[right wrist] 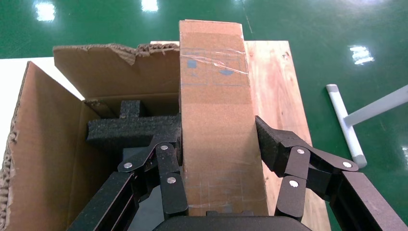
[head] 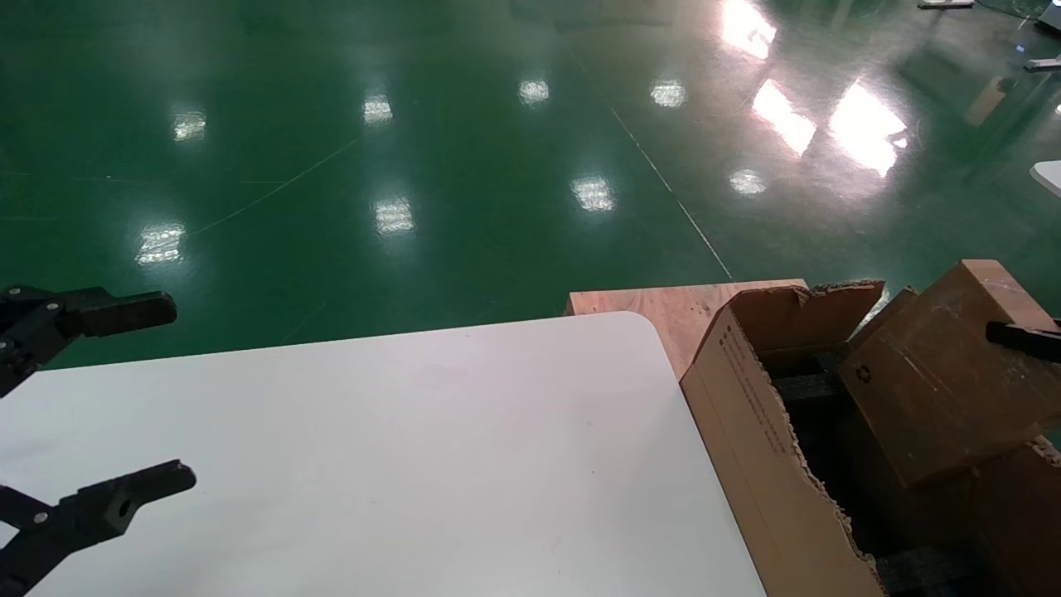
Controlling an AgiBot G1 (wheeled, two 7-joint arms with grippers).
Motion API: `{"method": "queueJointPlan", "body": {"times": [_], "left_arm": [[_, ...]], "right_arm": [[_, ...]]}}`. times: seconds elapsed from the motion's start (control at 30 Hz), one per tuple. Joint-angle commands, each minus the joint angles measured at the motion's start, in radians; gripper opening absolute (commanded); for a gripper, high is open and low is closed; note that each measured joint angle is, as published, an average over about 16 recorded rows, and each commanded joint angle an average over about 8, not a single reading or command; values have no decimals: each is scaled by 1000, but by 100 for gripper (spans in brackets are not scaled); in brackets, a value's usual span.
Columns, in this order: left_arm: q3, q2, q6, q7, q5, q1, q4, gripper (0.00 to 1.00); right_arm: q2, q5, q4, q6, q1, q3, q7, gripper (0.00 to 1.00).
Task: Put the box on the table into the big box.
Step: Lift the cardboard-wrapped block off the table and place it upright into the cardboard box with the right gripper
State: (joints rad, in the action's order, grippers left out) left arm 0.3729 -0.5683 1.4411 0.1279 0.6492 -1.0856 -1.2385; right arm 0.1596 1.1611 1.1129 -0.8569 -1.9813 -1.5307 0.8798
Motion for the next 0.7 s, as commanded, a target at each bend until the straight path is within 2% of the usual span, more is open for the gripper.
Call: {"method": "queueJointPlan", "body": {"times": [0.03,0.37,0.7], "left_arm": [[0,0,0,0,0,0,0,100],[0,0,0,0,0,0,0,100],[0,0,0,0,0,0,0,100]], "right_arm": [[-1,-8,0,5,3,-11,-11,0],[57,31,20,-49,4,21,-44,0],[63,58,22,-28,9,19,-47,0]]}}
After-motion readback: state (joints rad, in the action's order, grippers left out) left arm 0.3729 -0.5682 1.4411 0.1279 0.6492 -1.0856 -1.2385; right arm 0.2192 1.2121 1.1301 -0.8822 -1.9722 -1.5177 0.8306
